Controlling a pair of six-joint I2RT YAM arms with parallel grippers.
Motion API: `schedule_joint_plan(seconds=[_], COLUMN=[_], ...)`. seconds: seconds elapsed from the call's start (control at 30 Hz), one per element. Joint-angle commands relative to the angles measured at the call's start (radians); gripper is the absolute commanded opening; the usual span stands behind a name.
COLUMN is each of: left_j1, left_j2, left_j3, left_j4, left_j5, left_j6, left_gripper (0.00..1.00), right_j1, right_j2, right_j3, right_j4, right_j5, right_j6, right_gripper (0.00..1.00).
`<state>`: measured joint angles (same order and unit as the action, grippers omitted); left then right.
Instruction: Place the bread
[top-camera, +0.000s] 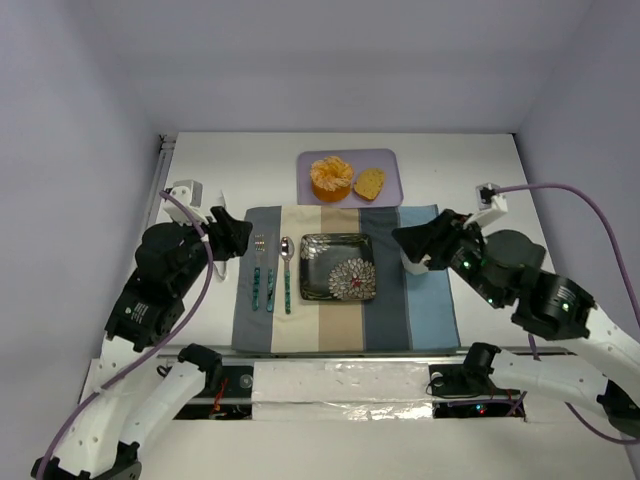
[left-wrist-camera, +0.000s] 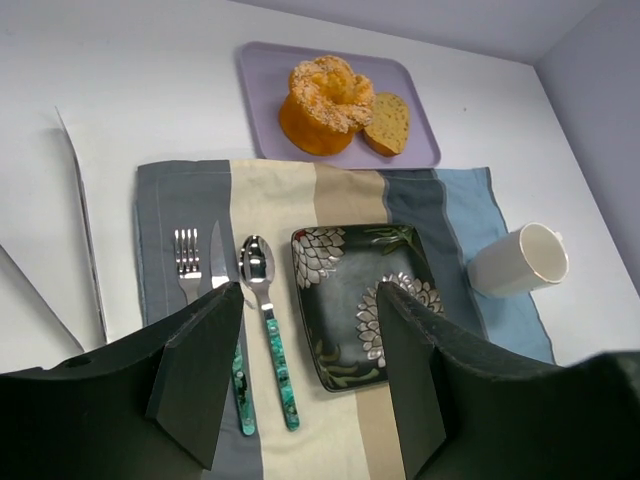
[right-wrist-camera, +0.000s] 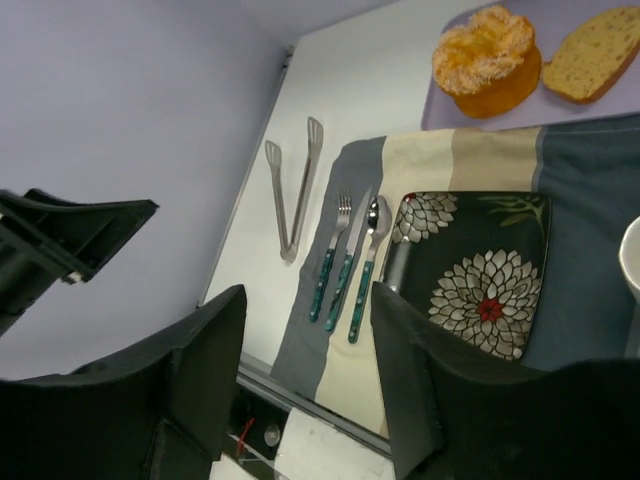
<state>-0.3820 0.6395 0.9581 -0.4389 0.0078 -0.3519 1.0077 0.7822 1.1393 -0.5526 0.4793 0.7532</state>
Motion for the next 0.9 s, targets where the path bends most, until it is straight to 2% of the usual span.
schedule_joint_plan(seconds=[0.0, 0.07, 0.1, 0.17, 0.2, 0.23, 0.27, 0.4, 0.47, 0.5, 0.6, 0.63, 0.67, 0.7, 0.73, 0.8, 0.87], left_j1=[0.003, 0.003, 0.003, 0.003, 0.003, 0.003, 0.003, 0.012, 0.063, 0.086, 0.179, 0.195, 0.209, 0.209, 0.221, 0.230, 0.268], left_j2=[0.031, 0.045, 0.052, 0.087, 0.106, 0.129, 0.175, 0.253, 0.304, 0.321, 0.406, 0.432, 0.486, 0.514, 0.538, 0.606, 0.667], left_j3=[0.041, 0.039, 0.031, 0.021, 0.016, 0.013, 0.010, -0.035, -0.056, -0.068, -0.088, -0.094, -0.094, -0.094, -0.090, -0.088, -0.084], left_j4=[0.049, 0.064, 0.072, 0.086, 0.086, 0.083, 0.077, 0.123, 0.152, 0.163, 0.213, 0.221, 0.230, 0.233, 0.236, 0.256, 0.279], left_j5=[-0.035, -0.046, -0.052, -0.072, -0.104, -0.123, -0.141, -0.248, -0.258, -0.249, -0.188, -0.187, -0.186, -0.187, -0.193, -0.216, -0.204], left_j6=[0.025, 0.030, 0.037, 0.047, 0.059, 0.065, 0.067, 0.071, 0.076, 0.074, 0.093, 0.097, 0.102, 0.116, 0.120, 0.137, 0.142], left_gripper=[0.53, 0.46, 0.39, 0.26, 0.13, 0.06, 0.00, 0.00, 0.00, 0.14, 0.33, 0.40, 0.41, 0.42, 0.43, 0.44, 0.44], right_j1=[0.000, 0.000, 0.000, 0.000, 0.000, 0.000, 0.000, 0.000, 0.000, 0.000, 0.000, 0.000, 0.000, 0.000, 0.000, 0.000, 0.000], right_j2=[-0.081, -0.112, -0.136, -0.152, -0.158, -0.156, -0.153, -0.152, -0.156, -0.156, -0.175, -0.181, -0.188, -0.201, -0.204, -0.204, -0.198], right_j3=[-0.013, -0.024, -0.033, -0.035, -0.036, -0.036, -0.038, -0.059, -0.091, -0.099, -0.151, -0.168, -0.185, -0.216, -0.226, -0.252, -0.263], right_j4=[0.017, 0.028, 0.036, 0.037, 0.037, 0.036, 0.031, 0.034, 0.040, 0.042, 0.075, 0.088, 0.101, 0.121, 0.128, 0.144, 0.148], right_j5=[0.027, 0.022, 0.021, 0.015, 0.010, 0.012, 0.015, 0.005, -0.007, -0.016, -0.036, -0.051, -0.062, -0.071, -0.086, -0.099, -0.103], right_j6=[-0.026, -0.043, -0.046, -0.064, -0.071, -0.080, -0.081, -0.078, -0.074, -0.069, -0.054, -0.048, -0.046, -0.046, -0.042, -0.038, -0.038], right_gripper=[0.58, 0.47, 0.34, 0.20, 0.05, 0.00, 0.00, 0.00, 0.00, 0.00, 0.02, 0.06, 0.12, 0.28, 0.36, 0.46, 0.47])
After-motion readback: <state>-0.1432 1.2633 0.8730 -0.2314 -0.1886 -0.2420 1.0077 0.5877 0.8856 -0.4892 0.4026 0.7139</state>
